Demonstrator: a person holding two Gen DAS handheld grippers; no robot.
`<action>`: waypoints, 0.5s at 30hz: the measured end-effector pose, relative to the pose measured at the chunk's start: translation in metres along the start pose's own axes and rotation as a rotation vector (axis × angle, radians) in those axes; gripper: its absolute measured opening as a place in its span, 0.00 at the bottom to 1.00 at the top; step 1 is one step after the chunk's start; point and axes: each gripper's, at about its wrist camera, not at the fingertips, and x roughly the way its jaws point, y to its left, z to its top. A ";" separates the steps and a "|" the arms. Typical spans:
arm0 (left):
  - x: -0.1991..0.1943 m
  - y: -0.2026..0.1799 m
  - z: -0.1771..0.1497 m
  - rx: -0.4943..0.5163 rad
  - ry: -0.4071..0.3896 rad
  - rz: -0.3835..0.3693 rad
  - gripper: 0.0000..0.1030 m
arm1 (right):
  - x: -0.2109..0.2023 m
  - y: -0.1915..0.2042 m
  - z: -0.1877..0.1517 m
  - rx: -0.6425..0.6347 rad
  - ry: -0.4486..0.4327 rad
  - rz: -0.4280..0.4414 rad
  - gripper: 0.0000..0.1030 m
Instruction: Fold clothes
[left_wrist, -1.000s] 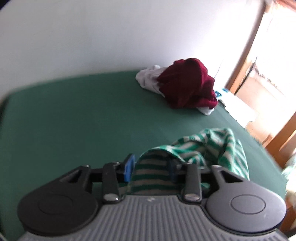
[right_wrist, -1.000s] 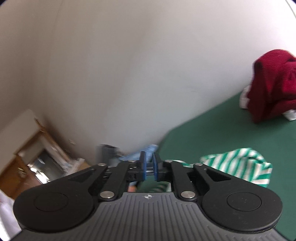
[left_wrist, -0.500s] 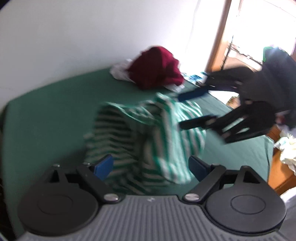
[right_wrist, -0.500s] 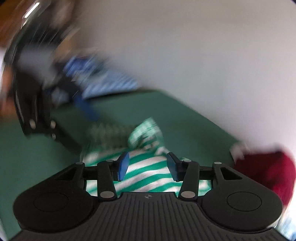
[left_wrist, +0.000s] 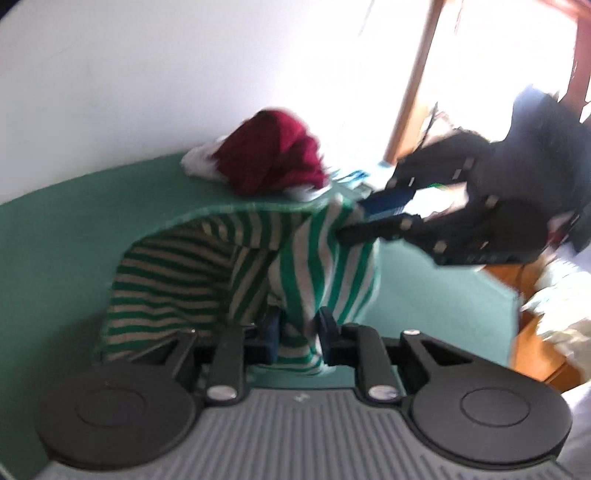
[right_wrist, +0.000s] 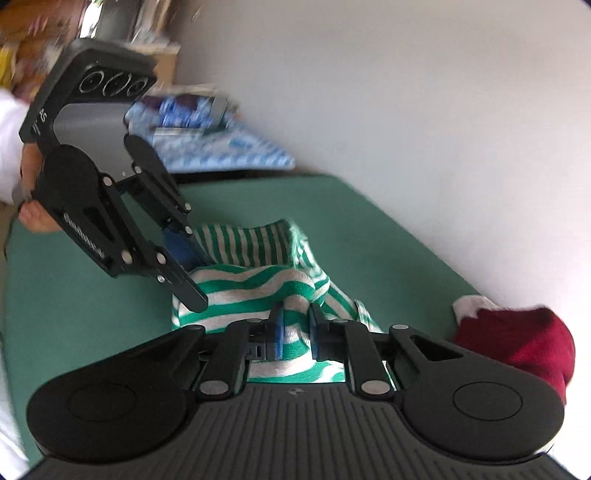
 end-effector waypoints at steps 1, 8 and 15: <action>-0.001 -0.007 -0.002 0.005 0.000 -0.013 0.20 | -0.008 0.002 -0.008 0.020 -0.007 -0.022 0.13; 0.031 -0.035 -0.027 0.151 0.068 0.089 0.59 | -0.007 0.029 -0.045 0.174 0.050 -0.125 0.24; 0.058 -0.052 -0.051 0.266 0.119 0.167 0.73 | -0.011 0.045 -0.031 0.212 0.027 -0.121 0.38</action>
